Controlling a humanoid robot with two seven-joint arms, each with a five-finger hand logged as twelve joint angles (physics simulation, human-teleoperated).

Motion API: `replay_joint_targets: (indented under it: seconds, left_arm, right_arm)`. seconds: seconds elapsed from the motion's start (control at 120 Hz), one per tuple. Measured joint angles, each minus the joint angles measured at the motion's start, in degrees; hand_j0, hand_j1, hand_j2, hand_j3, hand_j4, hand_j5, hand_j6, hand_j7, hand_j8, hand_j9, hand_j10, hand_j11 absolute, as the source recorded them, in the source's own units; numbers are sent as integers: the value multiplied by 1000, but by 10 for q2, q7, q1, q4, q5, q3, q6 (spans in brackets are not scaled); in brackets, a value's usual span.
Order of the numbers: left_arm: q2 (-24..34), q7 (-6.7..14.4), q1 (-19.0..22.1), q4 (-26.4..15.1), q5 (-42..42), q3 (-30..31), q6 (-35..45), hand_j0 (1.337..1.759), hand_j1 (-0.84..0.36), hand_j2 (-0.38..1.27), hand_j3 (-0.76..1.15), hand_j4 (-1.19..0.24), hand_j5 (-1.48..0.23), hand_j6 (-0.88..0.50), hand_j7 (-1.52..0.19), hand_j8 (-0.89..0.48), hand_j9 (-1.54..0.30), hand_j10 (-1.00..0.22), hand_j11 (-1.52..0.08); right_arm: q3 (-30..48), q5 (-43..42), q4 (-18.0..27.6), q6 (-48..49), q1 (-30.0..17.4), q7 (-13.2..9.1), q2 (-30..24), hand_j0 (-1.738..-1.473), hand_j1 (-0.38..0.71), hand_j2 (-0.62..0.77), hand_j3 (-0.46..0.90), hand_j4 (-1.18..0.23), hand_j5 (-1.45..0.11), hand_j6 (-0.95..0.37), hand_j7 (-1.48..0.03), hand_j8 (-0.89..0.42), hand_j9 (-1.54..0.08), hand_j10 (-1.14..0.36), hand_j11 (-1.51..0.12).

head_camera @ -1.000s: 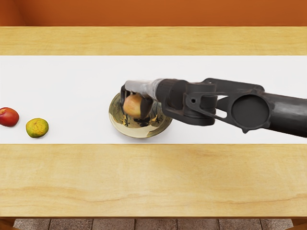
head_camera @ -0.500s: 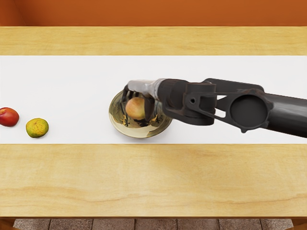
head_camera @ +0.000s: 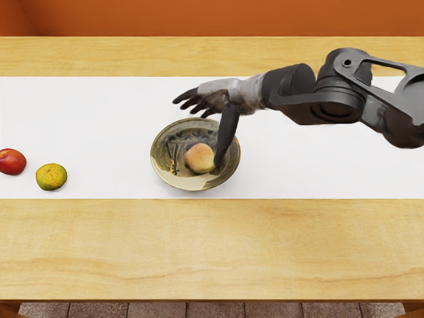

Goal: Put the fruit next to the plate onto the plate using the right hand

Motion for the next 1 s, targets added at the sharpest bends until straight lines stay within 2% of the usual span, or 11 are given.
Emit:
replay_joint_targets:
  seconds: [0.133,0.192,0.283,0.358,0.517,0.642,0.817,1.0]
  left_arm:
    - [0,0,0,0,0,0,0,1658,55,49,0,-245,-318,-245,-318,-245,-318,-245,-318]
    - [0,0,0,0,0,0,0,1658,55,49,0,-245,-318,-245,-318,-245,-318,-245,-318]
    - [0,0,0,0,0,0,0,1658,55,49,0,-245,-318,-245,-318,-245,-318,-245,-318]
    - [0,0,0,0,0,0,0,1658,55,49,0,-245,-318,-245,-318,-245,-318,-245,-318]
    - [0,0,0,0,0,0,0,1658,55,49,0,-245,-318,-245,-318,-245,-318,-245,-318]
    - [0,0,0,0,0,0,0,1658,55,49,0,-245,-318,-245,-318,-245,-318,-245,-318]
    - [0,0,0,0,0,0,0,1658,55,49,0,-245,-318,-245,-318,-245,-318,-245,-318]
    - [0,0,-1,-1,0,0,0,1658,55,49,0,-245,-318,-245,-318,-245,-318,-245,-318]
  right_arm:
    - [49,162,1,111,-33,4,-70,-1658,-277,-6,0,-62,-85,-62,-84,-58,-85,-67,-86]
    - [77,213,0,141,-62,6,-94,-1658,-283,-7,0,-57,-77,-57,-76,-53,-77,-60,-78]
    - [134,272,-6,165,-125,11,-125,-1658,-290,-7,0,-51,-68,-51,-67,-49,-68,-53,-68]
    - [160,309,-13,173,-168,30,-149,-1658,-293,-7,0,-47,-63,-47,-63,-46,-63,-49,-63]
    - [180,384,-48,180,-231,45,-193,-1658,-299,-7,0,-42,-56,-42,-56,-41,-56,-43,-56]
    - [183,414,-64,181,-259,47,-231,-1658,-302,-7,0,-39,-52,-39,-53,-38,-52,-40,-53]
    - [182,445,-70,181,-275,46,-279,-1658,-303,-7,0,-37,-50,-36,-50,-36,-50,-37,-50]
    - [179,458,-69,181,-283,45,-299,-1658,-305,-7,0,-35,-49,-34,-49,-35,-49,-36,-49]
